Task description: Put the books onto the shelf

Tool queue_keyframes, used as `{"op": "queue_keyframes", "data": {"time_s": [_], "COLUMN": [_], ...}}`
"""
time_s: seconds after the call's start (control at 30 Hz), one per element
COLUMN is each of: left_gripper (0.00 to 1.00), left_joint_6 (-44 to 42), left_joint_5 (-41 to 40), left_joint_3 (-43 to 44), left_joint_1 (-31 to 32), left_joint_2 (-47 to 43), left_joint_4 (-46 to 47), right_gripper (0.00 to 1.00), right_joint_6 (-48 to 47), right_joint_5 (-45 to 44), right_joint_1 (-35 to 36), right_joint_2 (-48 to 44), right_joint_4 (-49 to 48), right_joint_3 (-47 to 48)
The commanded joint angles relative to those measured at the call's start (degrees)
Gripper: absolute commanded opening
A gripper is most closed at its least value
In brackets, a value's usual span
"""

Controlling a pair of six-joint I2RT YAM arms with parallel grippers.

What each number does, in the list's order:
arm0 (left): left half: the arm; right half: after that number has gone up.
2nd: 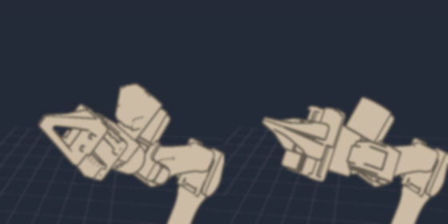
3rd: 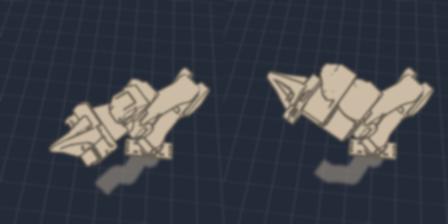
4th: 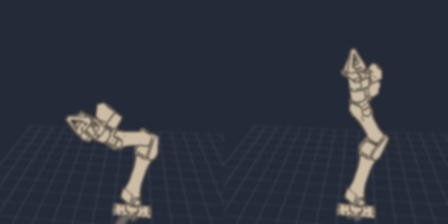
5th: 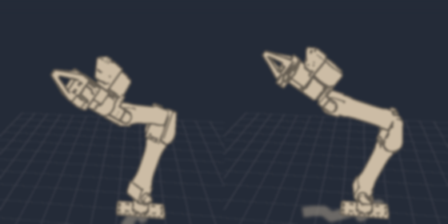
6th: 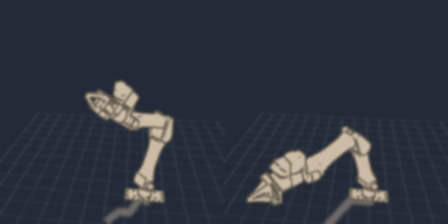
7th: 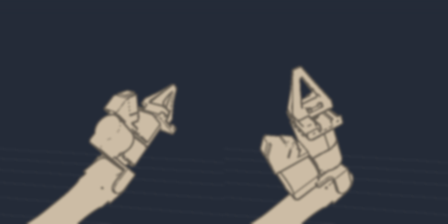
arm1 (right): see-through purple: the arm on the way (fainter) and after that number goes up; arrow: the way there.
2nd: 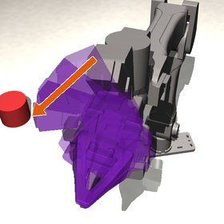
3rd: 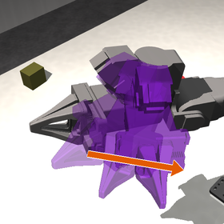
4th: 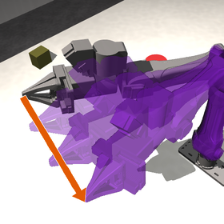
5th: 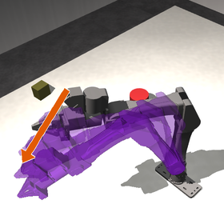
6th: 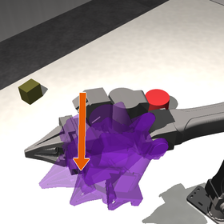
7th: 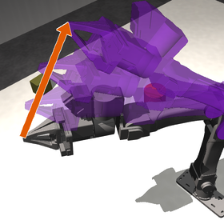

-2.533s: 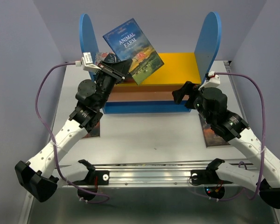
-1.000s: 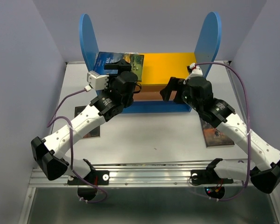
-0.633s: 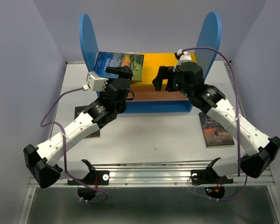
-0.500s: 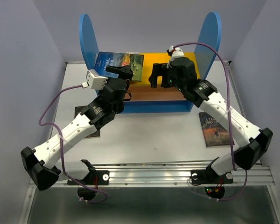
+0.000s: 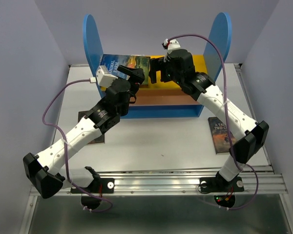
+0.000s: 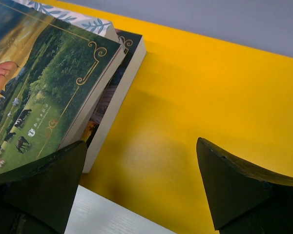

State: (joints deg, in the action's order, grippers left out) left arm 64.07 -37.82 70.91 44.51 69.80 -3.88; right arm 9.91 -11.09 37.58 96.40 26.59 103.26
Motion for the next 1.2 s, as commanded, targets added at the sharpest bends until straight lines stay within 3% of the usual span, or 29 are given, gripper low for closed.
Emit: {"op": "queue_keyframes", "data": {"time_s": [0.0, 0.73, 0.93, 1.17], "left_gripper": [0.99, 0.99, 0.99, 0.99], "left_joint_6": [-3.4, -10.0, -14.1, -13.7], "left_joint_5": [1.6, 15.2, 20.9, 20.9], "left_joint_3": [1.5, 3.8, 2.7, -3.3], "left_joint_1": [-1.3, -7.2, -7.8, -7.9], "left_joint_2": [-0.4, 1.2, -2.0, -10.4], "left_joint_4": [3.4, 4.7, -1.1, -3.5], "right_gripper": [1.0, 1.0, 1.0, 1.0], "right_joint_6": [-2.4, -2.9, -3.0, -3.0], "right_joint_5": [1.0, 2.8, 1.1, 1.9], "right_joint_1": [0.2, 0.2, 0.2, 0.2], "right_joint_2": [1.3, 7.2, 5.9, 3.9], "right_joint_4": [-1.8, -1.9, -1.8, -1.9], "right_joint_3": [4.7, 11.7, 10.4, 8.2]}}
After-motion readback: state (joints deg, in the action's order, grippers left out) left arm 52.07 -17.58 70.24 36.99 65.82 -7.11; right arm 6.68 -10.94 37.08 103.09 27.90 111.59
